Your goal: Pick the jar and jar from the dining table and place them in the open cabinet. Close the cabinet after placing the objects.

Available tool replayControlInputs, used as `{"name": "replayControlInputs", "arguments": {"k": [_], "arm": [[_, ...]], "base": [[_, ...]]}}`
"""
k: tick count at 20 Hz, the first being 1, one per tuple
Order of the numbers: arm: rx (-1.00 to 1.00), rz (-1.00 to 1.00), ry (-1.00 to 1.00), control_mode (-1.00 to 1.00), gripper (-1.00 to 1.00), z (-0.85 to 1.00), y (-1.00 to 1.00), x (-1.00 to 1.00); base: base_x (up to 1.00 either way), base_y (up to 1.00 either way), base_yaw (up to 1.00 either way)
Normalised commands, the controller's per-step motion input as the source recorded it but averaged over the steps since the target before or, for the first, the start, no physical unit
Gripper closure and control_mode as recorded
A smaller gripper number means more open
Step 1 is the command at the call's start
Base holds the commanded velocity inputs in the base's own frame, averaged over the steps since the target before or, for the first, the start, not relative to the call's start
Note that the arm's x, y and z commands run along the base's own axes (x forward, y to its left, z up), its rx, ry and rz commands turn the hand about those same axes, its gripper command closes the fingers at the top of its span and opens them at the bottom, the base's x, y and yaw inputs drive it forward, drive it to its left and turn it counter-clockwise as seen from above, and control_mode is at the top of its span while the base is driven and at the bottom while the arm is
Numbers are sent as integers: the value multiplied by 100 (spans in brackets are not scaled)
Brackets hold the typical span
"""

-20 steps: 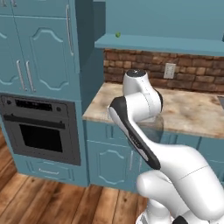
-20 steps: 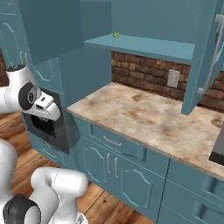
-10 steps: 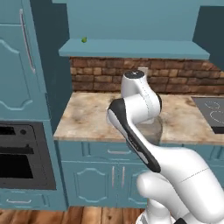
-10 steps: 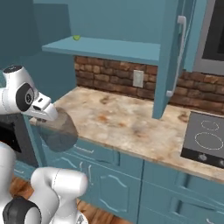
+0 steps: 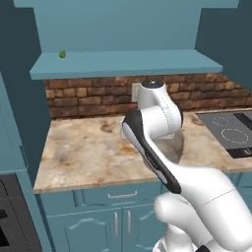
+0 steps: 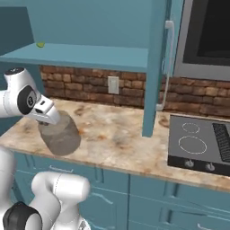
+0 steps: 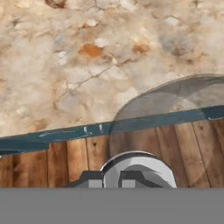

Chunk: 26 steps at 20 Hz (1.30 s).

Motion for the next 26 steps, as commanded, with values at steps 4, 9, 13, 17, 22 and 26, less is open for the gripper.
{"name": "replayControlInputs", "arguments": {"k": [4,9,13,17,22,26], "arm": [[0,0,0,100,100,0,0,0],[0,0,0,100,100,0,0,0],[0,0,0,100,100,0,0,0],[0,0,0,100,100,0,0,0],[0,0,0,100,100,0,0,0],[0,17,-1,-100,100,6,7,0]], "base": [[70,45,-25],[46,56,-14],[18,37,-2],[2,10,0],[14,12,3],[0,0,0]]}}
